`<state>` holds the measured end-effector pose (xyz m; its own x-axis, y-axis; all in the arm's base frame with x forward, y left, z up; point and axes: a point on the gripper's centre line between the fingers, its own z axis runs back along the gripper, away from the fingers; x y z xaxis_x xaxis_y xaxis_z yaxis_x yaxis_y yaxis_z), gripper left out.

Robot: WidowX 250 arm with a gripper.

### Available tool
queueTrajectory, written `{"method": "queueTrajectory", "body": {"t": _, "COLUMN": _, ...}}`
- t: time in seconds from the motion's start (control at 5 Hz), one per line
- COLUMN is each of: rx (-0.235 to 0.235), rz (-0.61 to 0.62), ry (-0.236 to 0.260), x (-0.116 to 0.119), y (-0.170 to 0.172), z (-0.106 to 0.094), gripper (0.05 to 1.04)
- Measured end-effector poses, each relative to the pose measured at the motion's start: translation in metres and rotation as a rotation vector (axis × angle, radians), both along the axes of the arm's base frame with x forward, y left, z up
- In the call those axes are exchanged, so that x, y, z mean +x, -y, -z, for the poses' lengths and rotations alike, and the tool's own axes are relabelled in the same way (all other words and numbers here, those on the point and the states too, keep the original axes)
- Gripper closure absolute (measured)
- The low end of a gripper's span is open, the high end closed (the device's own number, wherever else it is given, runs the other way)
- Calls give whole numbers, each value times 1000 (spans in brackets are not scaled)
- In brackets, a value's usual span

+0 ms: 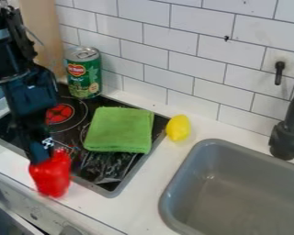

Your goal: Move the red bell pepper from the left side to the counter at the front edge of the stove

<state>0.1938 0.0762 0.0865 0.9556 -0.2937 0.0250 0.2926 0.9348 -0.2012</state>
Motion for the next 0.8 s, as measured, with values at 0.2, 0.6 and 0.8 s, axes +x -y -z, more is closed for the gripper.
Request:
{"method": "queueTrajectory", "body": {"t": 0.2, "rx": 2, "rz": 9, "ry": -9, "x": -5, "y": 1, "z": -1, "gripper": 975}}
{"method": "queueTrajectory", "body": {"t": 0.6, "rx": -8, "rz": 9, "ry": -26, "x": -10, "y": -4, "z": 2, "gripper": 713}}
{"method": "queueTrajectory", "body": {"t": 0.8, "rx": -25, "rz": -15, "ry": -5, "x": -5, "y": -12, "z": -9, "gripper": 404}}
